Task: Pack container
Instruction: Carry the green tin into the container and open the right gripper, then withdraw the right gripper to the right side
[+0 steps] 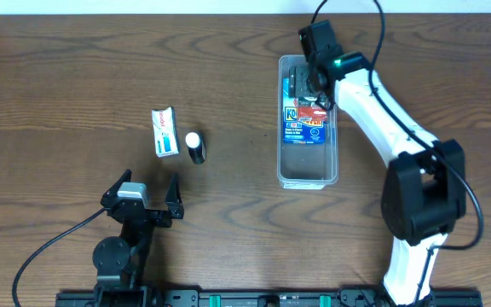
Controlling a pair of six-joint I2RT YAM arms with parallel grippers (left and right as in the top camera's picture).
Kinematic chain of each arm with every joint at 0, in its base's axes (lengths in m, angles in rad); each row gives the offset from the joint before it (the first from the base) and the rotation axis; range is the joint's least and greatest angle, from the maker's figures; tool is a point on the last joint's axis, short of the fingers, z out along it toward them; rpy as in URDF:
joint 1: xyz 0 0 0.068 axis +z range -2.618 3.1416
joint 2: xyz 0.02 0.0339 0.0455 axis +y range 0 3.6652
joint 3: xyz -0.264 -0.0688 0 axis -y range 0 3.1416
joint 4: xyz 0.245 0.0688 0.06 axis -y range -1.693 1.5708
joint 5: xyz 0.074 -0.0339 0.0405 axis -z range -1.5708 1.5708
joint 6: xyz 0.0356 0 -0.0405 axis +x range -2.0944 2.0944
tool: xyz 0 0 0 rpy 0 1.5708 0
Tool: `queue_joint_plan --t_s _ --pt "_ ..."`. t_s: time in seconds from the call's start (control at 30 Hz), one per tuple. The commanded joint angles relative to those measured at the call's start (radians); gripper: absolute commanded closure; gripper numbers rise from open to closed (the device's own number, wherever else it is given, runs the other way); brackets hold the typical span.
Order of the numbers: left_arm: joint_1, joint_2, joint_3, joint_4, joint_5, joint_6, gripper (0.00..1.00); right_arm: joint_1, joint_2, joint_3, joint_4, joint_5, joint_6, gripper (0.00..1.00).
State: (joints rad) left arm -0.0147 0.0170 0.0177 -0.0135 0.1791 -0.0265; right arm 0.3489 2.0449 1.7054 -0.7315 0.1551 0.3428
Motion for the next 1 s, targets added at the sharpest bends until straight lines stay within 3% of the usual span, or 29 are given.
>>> queue_joint_plan --t_s 0.0,0.3,0.5,0.97 --pt "0.005 0.001 -0.014 -0.039 0.006 -0.005 0.02 -0.013 -0.134 0.082 0.004 0.021 -0.057 0.16" --pt "0.005 0.001 -0.014 -0.039 0.006 -0.005 0.02 -0.197 -0.317 0.095 -0.082 0.077 -0.089 0.01" --pt "0.005 0.001 -0.014 -0.039 0.006 -0.005 0.02 -0.365 -0.324 0.079 -0.233 0.077 -0.089 0.01" --pt "0.005 0.001 -0.014 -0.039 0.007 -0.005 0.02 -0.593 -0.324 -0.089 -0.2 0.08 -0.09 0.01"
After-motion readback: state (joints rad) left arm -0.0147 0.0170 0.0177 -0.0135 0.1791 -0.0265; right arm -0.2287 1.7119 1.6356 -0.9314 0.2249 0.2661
